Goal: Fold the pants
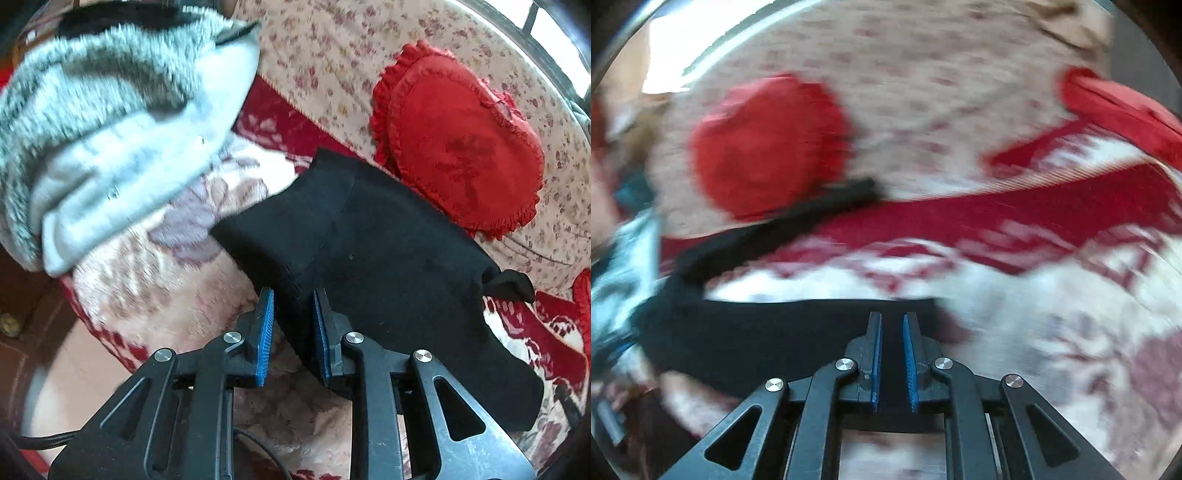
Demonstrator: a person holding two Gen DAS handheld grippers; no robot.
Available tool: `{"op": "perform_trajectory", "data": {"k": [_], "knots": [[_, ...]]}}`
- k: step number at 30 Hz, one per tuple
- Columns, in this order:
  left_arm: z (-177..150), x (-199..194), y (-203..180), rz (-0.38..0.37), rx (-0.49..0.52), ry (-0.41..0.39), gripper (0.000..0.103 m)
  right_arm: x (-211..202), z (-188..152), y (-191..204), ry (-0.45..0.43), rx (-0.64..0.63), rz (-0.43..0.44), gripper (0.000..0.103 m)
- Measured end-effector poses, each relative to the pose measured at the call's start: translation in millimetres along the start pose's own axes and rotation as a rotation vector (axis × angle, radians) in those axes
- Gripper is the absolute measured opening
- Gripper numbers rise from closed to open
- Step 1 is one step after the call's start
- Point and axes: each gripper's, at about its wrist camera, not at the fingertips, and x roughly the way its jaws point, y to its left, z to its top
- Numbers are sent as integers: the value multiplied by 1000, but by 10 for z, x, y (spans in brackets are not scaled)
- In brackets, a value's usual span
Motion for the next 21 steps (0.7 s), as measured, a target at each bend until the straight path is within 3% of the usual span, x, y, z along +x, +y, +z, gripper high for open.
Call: {"op": "perform_trajectory", "data": {"k": [3,6,10,14,17,20,21], "knots": [[39,-103,-54,3,27,-39,18,271,-8,501,40,-82,173,10],[70,-114,-137,-11,50,-46,25,560,-68,946,86,-161,251,10],[38,66,-250,-16,62,-18,45,961,-158,1422,164,-265,309,10],[-41,439,-334,12,88,56,47,1315,-291,1552,268,-329,305,11],[-40,635,-336,21,106,105,47,1273,-166,1586,271,-364,322,11],[84,631,-379,5,101,89,47,1174,199,1672,191,-392,362,15],[155,630,-396,-4,94,78,47,1176,321,1713,167,-397,374,22]]}}
